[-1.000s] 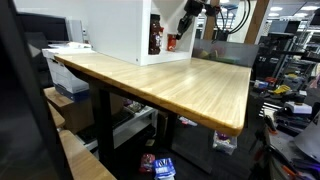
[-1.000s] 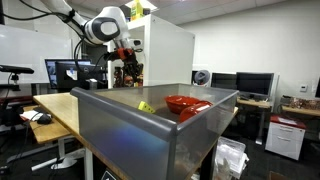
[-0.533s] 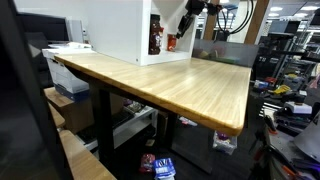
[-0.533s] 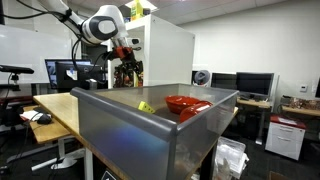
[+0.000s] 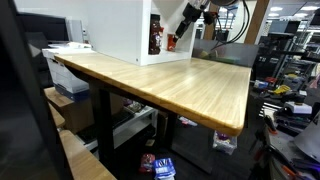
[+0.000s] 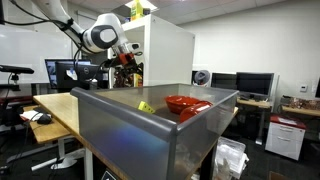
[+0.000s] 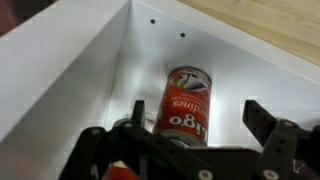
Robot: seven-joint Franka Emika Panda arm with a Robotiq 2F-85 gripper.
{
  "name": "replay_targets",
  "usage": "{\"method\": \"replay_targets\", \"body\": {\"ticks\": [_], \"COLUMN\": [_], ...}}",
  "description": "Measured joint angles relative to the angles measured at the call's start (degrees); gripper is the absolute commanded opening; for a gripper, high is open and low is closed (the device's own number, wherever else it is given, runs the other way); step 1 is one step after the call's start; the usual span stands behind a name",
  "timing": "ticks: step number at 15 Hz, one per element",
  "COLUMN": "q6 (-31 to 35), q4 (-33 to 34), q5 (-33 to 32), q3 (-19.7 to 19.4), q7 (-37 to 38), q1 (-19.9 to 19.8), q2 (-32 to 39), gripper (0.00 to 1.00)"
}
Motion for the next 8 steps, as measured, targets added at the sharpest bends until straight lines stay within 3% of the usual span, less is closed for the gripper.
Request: {"method": "replay_targets", "body": {"ticks": [1,3,8], "q6": [1.0,3.1,7.5], "q4": [0.0,0.0,0.3], "q5": [-0.2,-0.2,-0.2], "q3": [0.0,0.0,-0.2], "q7": [0.1,0.2,0.3], "q1": [0.0,0.0,0.0], "q2": [0.5,1.7,4.2], "gripper": [0.74,0.71,0.41]}}
